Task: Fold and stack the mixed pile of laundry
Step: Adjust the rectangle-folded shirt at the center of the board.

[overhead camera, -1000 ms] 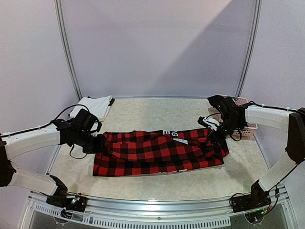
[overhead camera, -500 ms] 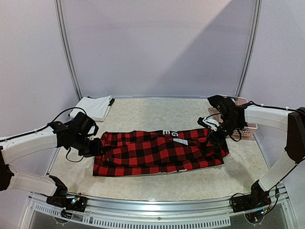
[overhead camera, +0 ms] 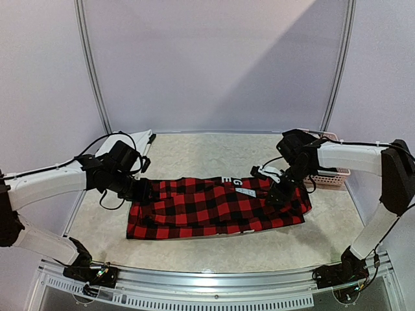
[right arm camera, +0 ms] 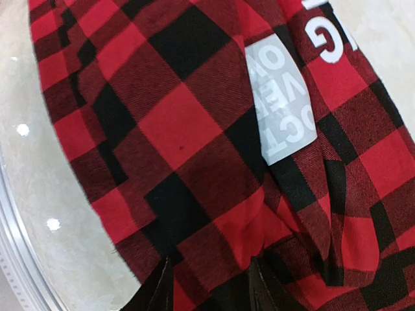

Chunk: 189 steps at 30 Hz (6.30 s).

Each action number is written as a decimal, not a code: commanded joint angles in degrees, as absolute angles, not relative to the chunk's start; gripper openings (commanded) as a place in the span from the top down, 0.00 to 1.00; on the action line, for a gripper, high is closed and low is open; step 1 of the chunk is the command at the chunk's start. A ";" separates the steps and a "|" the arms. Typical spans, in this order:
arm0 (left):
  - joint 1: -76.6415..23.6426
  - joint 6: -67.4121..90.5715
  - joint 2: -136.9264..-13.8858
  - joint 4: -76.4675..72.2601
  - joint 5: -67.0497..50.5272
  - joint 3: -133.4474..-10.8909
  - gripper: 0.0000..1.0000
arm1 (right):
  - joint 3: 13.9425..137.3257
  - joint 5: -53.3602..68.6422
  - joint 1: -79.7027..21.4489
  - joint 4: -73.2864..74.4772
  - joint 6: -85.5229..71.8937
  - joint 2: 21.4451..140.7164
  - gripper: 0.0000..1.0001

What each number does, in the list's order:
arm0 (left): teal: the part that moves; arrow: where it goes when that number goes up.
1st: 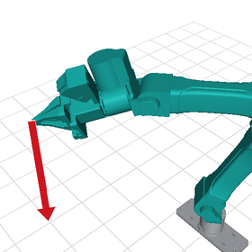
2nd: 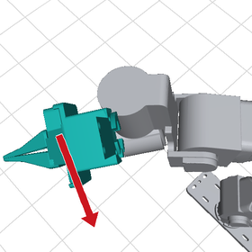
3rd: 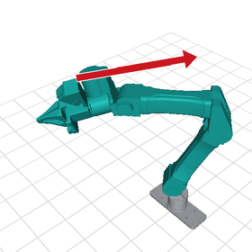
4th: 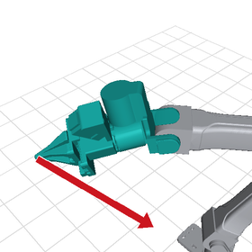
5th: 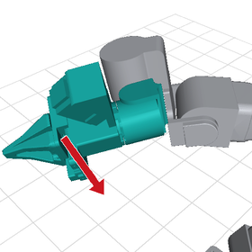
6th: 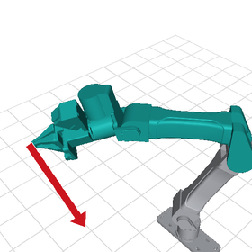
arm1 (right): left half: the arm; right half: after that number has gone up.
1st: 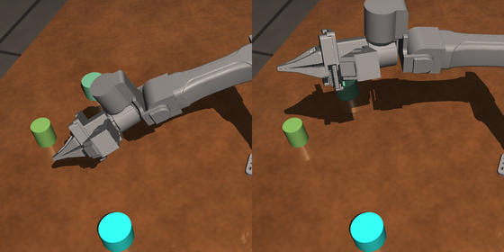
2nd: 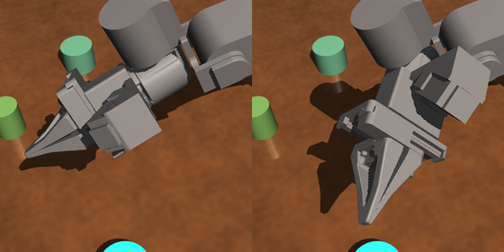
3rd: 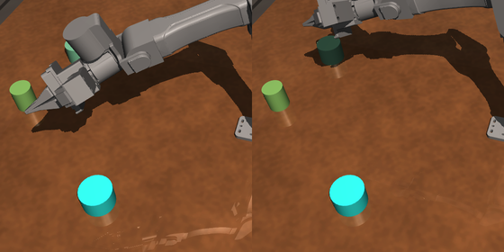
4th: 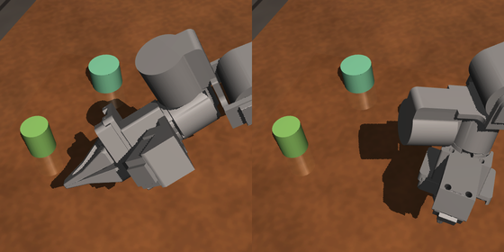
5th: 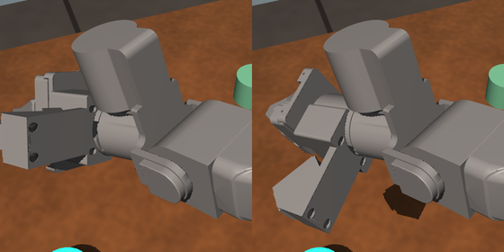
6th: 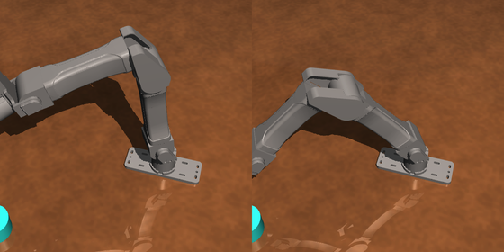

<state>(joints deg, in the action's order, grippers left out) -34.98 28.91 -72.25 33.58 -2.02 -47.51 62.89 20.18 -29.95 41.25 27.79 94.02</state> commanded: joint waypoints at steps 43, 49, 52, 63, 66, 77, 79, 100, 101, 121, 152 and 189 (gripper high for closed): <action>-36.69 49.03 -66.54 19.93 0.75 -28.57 0.46 | 61.64 19.33 -23.75 45.48 31.92 93.44 0.37; -36.79 43.42 -69.76 23.40 3.66 -31.92 0.47 | 61.64 15.30 -24.90 45.17 31.20 95.82 0.35; -38.06 37.62 -69.09 29.19 9.50 -35.81 0.47 | 61.51 13.37 -26.15 44.30 31.05 96.12 0.34; -60.73 5.56 -84.53 43.43 9.82 -54.26 0.44 | 64.60 10.65 -27.49 44.11 29.73 101.22 0.35; -61.71 2.97 -92.93 48.86 9.76 -59.71 0.43 | 64.03 10.69 -27.50 44.23 29.71 100.58 0.35; -64.80 0.00 -105.83 55.21 13.46 -66.81 0.65 | 63.73 9.27 -27.51 43.55 29.17 99.23 0.34; -65.17 0.00 -106.39 54.90 12.42 -67.60 0.84 | 64.36 7.10 -27.51 43.03 28.35 99.70 0.34; -70.18 5.02 -106.51 62.06 -1.87 -69.15 1.00 | 69.44 -5.54 -20.75 48.05 18.61 104.39 0.44; -70.30 5.29 -106.40 62.32 -1.77 -69.24 1.00 | 70.24 -5.20 -20.77 48.29 18.43 106.33 0.49; -71.52 7.82 -103.32 56.92 -0.42 -69.67 0.82 | 122.76 -7.04 -26.78 56.82 23.13 145.71 1.00; -74.30 26.40 -97.86 44.87 12.60 -61.62 0.48 | 72.28 27.60 -22.81 28.76 -10.70 105.65 0.20; -78.02 30.13 -104.69 47.72 13.51 -69.17 0.47 | 121.23 27.47 -18.81 43.55 -8.85 149.21 0.90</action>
<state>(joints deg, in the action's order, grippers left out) -76.79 28.16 -104.75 46.52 13.52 -70.41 120.07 30.76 -18.96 38.74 -11.62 145.12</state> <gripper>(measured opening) 0.526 0.026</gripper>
